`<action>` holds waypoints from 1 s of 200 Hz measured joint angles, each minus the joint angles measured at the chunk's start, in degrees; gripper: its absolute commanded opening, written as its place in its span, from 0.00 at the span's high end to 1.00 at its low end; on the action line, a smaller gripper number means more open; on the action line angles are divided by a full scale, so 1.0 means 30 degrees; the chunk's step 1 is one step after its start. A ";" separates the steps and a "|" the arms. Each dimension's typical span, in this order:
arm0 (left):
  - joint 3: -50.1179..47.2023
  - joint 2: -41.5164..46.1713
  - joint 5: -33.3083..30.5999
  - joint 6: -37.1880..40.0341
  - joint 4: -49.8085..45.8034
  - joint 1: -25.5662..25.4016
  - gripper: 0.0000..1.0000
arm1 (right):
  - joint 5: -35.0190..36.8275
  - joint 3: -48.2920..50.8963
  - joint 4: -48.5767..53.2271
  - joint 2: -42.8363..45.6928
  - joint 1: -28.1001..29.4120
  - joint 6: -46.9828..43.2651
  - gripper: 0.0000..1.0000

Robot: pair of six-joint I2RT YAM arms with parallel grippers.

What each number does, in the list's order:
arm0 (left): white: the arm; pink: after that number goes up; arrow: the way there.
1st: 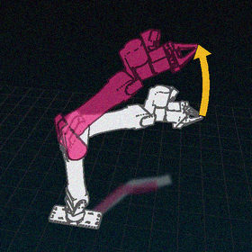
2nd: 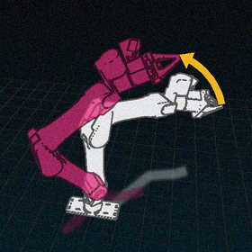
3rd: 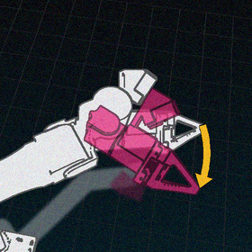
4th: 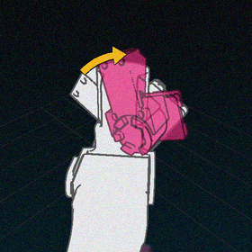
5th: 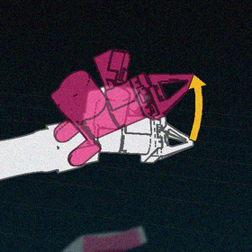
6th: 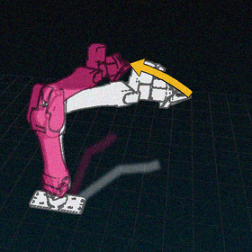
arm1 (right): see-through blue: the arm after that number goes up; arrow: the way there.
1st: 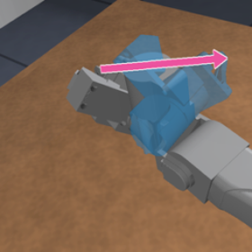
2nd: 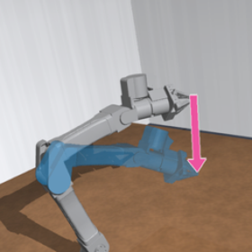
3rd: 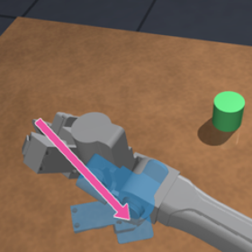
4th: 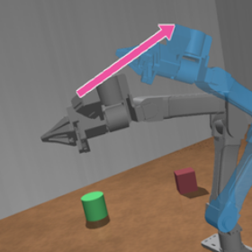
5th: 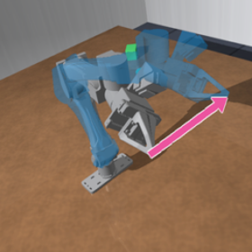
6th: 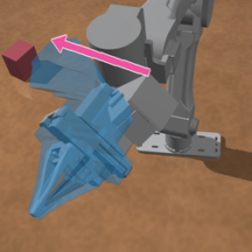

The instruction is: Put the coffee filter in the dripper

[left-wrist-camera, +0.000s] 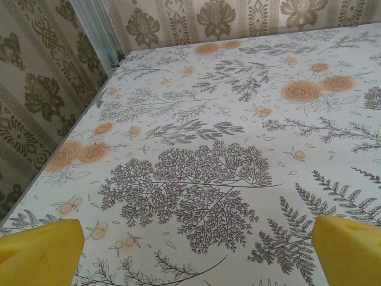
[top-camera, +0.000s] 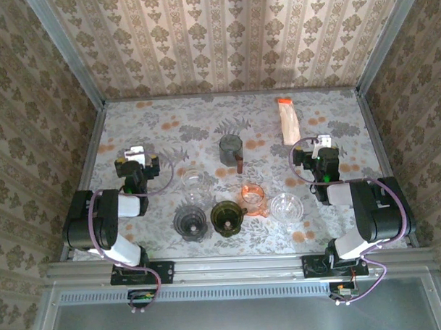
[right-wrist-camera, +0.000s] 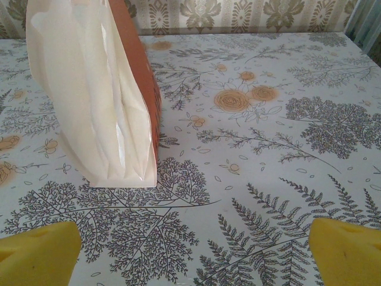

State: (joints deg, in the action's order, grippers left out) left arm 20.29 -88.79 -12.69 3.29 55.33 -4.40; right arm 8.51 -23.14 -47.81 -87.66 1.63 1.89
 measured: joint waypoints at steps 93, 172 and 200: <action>0.0000 0.0000 0.0036 0.0000 0.0000 0.0058 0.00 | 0.0000 0.0000 0.0000 0.0000 0.0000 0.0000 0.00; 0.0000 0.0000 0.0233 -0.0007 -0.0007 0.0270 0.00 | 0.0000 0.0000 0.0000 0.0000 0.0000 0.0000 0.00; 0.0000 0.0000 0.0240 -0.0007 -0.0007 0.0270 0.00 | 0.0000 0.0000 0.0000 0.0000 0.0000 0.0000 0.00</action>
State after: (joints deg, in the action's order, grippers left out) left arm 20.29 -88.79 -11.97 3.27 55.31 -3.60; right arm 8.51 -23.14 -47.81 -87.66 1.63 1.89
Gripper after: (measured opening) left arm 0.997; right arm 0.999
